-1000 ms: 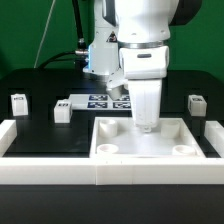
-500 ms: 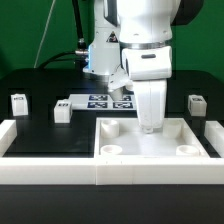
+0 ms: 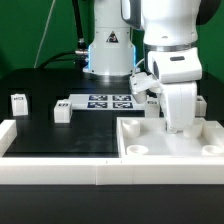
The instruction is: Assemble one leg
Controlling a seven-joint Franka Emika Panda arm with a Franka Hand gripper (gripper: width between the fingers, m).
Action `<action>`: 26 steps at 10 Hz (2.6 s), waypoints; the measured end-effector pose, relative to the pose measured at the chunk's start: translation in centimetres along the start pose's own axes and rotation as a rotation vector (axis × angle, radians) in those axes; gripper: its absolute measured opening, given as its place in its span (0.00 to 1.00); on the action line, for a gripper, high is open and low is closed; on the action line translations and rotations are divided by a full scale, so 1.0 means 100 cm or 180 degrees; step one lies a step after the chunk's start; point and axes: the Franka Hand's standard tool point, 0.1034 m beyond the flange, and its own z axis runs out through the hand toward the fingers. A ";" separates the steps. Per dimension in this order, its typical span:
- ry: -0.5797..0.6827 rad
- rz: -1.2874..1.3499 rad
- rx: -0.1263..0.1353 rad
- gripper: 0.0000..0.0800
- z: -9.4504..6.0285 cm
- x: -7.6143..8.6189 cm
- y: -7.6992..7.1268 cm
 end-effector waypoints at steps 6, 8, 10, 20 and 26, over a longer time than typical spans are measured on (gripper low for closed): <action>0.0004 0.0007 -0.0030 0.74 -0.002 -0.001 0.002; 0.0004 0.0008 -0.0034 0.79 -0.002 -0.001 0.003; 0.0005 0.0009 -0.0035 0.81 -0.002 -0.001 0.003; -0.0128 0.0778 -0.0169 0.81 -0.060 0.014 -0.011; 0.0038 0.3238 -0.0121 0.81 -0.048 0.033 -0.031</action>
Offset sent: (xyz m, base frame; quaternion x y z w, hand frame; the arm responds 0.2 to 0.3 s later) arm 0.0000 0.0000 0.0000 0.0000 0.0000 0.0000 1.0000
